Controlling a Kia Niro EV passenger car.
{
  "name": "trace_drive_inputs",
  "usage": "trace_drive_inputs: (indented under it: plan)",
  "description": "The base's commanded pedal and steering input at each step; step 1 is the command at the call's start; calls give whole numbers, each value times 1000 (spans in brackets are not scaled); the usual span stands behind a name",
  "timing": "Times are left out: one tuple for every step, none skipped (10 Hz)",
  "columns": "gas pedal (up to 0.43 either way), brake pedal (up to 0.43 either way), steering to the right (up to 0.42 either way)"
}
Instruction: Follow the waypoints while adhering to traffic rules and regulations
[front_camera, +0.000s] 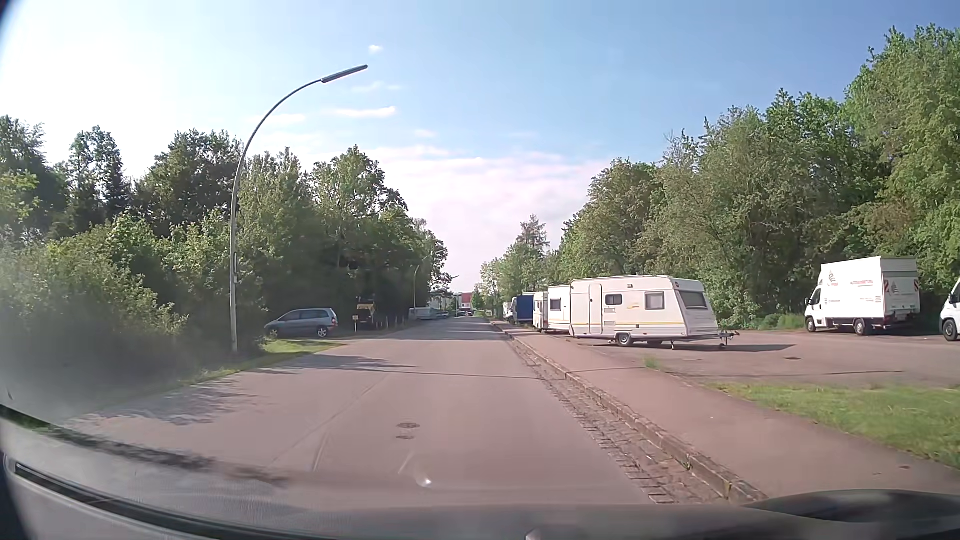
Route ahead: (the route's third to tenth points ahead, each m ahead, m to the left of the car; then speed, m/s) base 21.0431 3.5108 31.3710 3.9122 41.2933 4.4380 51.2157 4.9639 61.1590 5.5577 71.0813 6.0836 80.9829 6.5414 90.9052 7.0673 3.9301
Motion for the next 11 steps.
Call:
trace_drive_inputs:
  plan:
    - [0, 165, 3]
    - [0, 165, 3]
    - [0, 171, 3]
    - [0, 171, 3]
    - [0, 177, 2]
    - [0, 183, -4]
    - [0, 189, -11]
    - [0, 195, -15]
    - [0, 195, -21]
    - [0, 201, -28]
    - [0, 201, -40]
